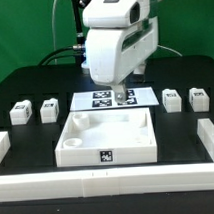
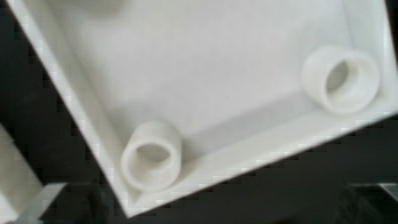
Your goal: Assemble one leg
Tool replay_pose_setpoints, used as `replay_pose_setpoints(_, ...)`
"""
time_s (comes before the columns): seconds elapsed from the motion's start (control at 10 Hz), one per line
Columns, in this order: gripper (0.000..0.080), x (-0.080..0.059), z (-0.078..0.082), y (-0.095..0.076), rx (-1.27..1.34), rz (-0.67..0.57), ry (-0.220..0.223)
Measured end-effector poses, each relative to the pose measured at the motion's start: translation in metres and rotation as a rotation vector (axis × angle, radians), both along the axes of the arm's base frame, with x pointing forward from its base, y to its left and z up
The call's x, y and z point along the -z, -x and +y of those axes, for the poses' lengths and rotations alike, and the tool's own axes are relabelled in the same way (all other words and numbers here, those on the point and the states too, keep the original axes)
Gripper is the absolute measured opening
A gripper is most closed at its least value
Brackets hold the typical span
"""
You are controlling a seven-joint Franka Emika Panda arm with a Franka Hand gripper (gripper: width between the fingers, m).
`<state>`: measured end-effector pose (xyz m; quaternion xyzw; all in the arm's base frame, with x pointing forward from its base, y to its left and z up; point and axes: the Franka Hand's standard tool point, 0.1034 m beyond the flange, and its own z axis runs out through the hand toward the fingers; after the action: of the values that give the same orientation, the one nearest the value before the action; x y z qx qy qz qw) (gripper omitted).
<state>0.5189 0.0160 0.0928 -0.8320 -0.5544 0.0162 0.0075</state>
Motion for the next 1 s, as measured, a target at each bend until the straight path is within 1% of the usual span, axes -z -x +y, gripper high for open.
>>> replay_pose_setpoints(0.5,0.065,0.001,0.0,0.0,-0.002,0.003,0.0)
replay_pose_setpoints(0.6,0.065,0.005,-0.005,0.005,-0.087,0.002,-0.005)
replay_pose_setpoints(0.7,0.065,0.011,-0.014,0.015,-0.188,-0.008,-0.011)
replay_pose_setpoints(0.8,0.065,0.018,-0.023,0.032,-0.259,-0.001,-0.015)
replay_pose_setpoints(0.9,0.065,0.025,-0.028,0.046,-0.294,0.022,-0.02)
replay_pose_setpoints(1.0,0.065,0.028,-0.028,0.05,-0.288,0.036,-0.019)
